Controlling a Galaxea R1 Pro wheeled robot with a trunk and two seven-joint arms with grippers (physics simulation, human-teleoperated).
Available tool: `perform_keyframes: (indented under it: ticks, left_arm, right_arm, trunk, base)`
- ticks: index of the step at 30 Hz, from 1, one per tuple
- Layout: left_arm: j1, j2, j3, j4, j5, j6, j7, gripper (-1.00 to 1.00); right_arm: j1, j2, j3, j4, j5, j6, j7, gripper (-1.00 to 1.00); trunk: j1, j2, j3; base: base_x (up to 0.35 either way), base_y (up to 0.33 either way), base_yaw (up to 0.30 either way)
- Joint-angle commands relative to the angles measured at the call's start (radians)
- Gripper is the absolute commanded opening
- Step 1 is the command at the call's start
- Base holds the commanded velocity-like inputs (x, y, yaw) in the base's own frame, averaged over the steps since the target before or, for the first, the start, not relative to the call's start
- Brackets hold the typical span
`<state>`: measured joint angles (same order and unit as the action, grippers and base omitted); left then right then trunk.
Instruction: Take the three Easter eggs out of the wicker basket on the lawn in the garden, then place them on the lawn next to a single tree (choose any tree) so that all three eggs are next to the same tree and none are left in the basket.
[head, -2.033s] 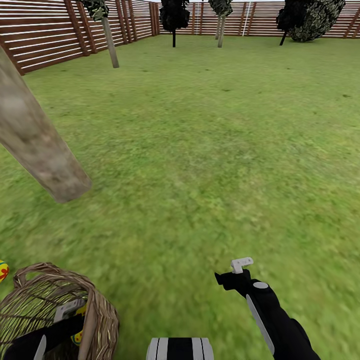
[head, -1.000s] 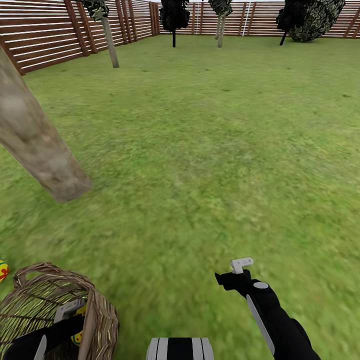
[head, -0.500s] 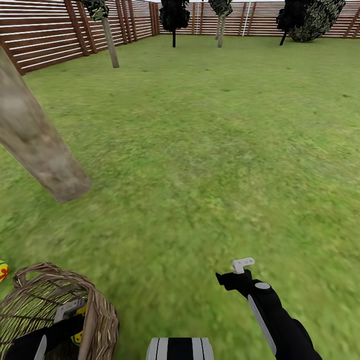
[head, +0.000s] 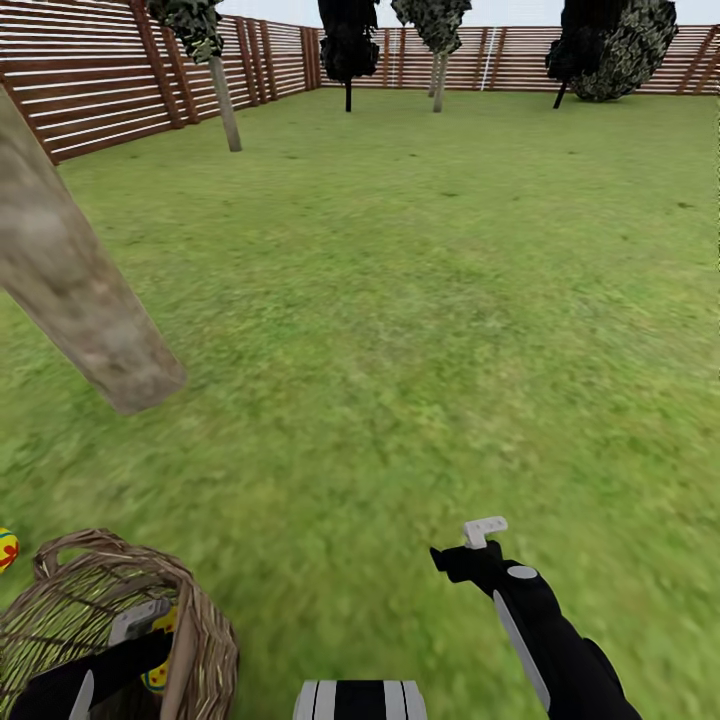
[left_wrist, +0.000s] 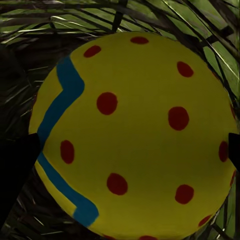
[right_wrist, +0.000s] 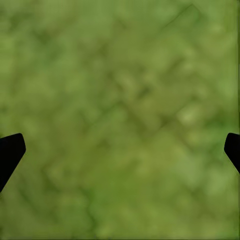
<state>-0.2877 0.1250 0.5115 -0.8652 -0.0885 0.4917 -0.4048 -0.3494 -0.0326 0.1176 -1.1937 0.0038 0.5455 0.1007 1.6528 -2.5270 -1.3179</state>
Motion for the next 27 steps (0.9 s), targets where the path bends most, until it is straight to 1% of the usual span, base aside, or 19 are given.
perform_keyframes:
  ticks: [1,8,25,27]
  left_arm:
    - [-0.001,-0.001,0.004,-0.001,-0.007,0.005,-0.011,-1.00]
    - [-0.001,-0.001,0.002,0.001,-0.008,0.005,-0.009,-1.00]
    - [-0.001,-0.001,0.001,0.005,-0.008,0.007,-0.010,-1.00]
    - [-0.001,-0.001,0.001,0.005,-0.008,0.006,-0.011,-1.00]
  right_arm:
    - [0.000,0.000,0.002,-0.001,0.001,0.005,0.002,1.00]
    - [0.000,0.002,0.003,0.019,0.002,0.005,0.001,1.00]
    - [0.000,0.003,0.004,0.020,0.001,0.005,0.002,1.00]
    - [0.000,0.003,0.004,0.020,0.001,0.005,0.002,1.00]
  trunk:
    - [-0.001,0.000,0.003]
    - [-0.004,0.002,0.030]
    - [-0.011,0.006,0.096]
    - [-0.011,0.006,0.096]
  base:
    - [0.000,0.000,0.000]
    - [0.000,0.000,0.000]
    - [0.000,0.000,0.000]
    - [0.000,0.000,0.000]
